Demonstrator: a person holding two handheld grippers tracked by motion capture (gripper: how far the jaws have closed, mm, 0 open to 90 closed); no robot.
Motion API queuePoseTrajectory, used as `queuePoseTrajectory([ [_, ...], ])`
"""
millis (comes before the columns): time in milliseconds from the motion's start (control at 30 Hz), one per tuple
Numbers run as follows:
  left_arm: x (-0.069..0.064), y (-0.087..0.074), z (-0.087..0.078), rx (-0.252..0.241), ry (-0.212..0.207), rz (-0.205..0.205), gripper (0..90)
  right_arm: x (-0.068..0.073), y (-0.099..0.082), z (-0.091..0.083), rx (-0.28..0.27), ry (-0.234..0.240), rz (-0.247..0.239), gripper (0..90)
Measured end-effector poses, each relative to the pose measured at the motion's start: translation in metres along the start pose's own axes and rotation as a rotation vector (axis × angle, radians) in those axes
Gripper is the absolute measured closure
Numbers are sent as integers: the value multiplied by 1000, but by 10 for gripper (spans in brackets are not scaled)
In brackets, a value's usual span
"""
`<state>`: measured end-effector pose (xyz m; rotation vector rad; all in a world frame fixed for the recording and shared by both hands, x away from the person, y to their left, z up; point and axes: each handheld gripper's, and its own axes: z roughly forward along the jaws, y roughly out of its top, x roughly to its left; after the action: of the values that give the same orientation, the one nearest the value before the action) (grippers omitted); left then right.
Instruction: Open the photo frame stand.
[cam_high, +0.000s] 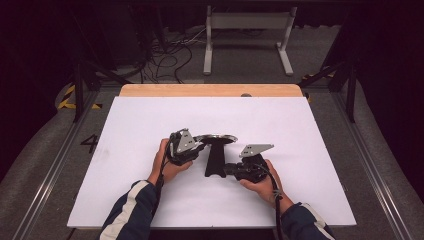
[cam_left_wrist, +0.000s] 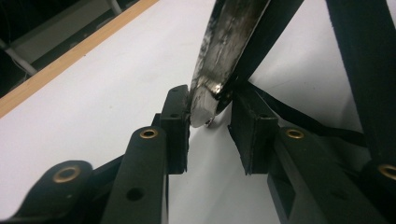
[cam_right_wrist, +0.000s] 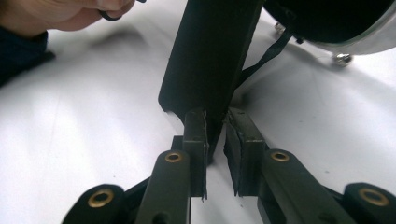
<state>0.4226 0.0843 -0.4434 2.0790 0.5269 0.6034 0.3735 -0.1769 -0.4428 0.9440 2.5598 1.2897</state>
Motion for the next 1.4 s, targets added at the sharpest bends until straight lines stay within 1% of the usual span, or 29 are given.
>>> queuePoseTrajectory([
  [67, 2, 0, -3, -4, 0, -13, 648, 0, 0, -3, -9, 1, -3, 789],
  [100, 3, -1, -4, -6, -2, -11, 640, 0, 0, -5, -16, 2, -1, 790],
  [200, 5, -1, -10, -11, -2, -30, 601, 0, 0, -9, -29, -7, 0, 791],
  [267, 5, 0, -15, -12, 0, -27, 574, -1, 0, -11, -34, -12, -2, 794],
  [300, 5, 0, -17, -15, -2, -34, 553, -1, -1, -12, -36, -18, -2, 798],
  [367, 5, 0, -22, -18, -4, -28, 525, -1, -1, -14, -43, -19, 1, 805],
  [400, 4, 0, -25, -13, 9, -12, 515, -2, -1, -14, -44, -14, 6, 804],
  [433, 4, 0, -25, -13, 9, -12, 499, -2, -1, -15, -48, -8, 9, 804],
  [467, 1, -1, -30, -2, 6, 25, 460, -2, -1, -16, -48, -14, 9, 801],
  [500, -1, -3, -34, -3, -2, 32, 440, -2, -2, -16, -50, -16, 8, 801],
  [533, -1, -3, -34, -3, -2, 32, 427, -2, -2, -17, -50, -18, 10, 801],
  [567, -2, -8, -41, 9, -11, 33, 416, -3, -2, -18, -52, -25, 11, 801],
  [600, -2, -8, -41, 9, -11, 33, 391, -3, -2, -18, -52, -25, 11, 801],
  [633, -2, -11, -44, 15, -19, 24, 391, -3, -2, -18, -57, -33, 8, 801],
  [667, -2, -13, -48, 13, -15, 22, 370, -3, -2, -20, -59, -35, 7, 802],
  [733, -1, -18, -56, 18, -18, 18, 363, -3, -1, -21, -66, -38, 2, 814],
  [800, 0, -21, -62, 30, -22, 17, 339, -2, -1, -23, -69, -38, -7, 825],
  [833, 0, -23, -67, 43, -9, 22, 324, -2, 0, -23, -71, -39, -9, 834],
  [867, -1, -24, -70, 54, -7, 23, 290, -1, 0, -24, -73, -42, -16, 842],
  [900, 0, -26, -75, 64, -11, 21, 278, -1, 0, -24, -73, -46, -22, 845],
  [933, 0, -28, -80, 61, -8, 10, 268, 0, 0, -25, -76, -45, -24, 847],
  [1000, -1, -35, -91, 54, 8, 7, 256, 0, 0, -25, -79, -51, -28, 862],
  [1067, -1, -41, -98, 60, 3, -9, 241, -1, -1, -26, -83, -54, -28, 871],
  [1167, -1, -52, -111, 61, 1, -54, 211, -2, -1, -29, -95, -58, -21, 886],
  [1200, -1, -56, -114, 63, 1, -79, 197, -2, -1, -30, -97, -61, -21, 888],
  [1267, -1, -62, -119, 67, -4, -108, 169, -2, 0, -31, -103, -72, -25, 898],
  [1300, -2, -66, -122, 70, 2, -124, 167, -1, 1, -31, -106, -74, -28, 898],
  [1367, -2, -72, -126, 86, -5, -144, 154, -1, 1, -32, -112, -81, -27, 900],
  [1400, -2, -72, -126, 86, -5, -144, 151, -1, 1, -32, -112, -81, -27, 900],
])
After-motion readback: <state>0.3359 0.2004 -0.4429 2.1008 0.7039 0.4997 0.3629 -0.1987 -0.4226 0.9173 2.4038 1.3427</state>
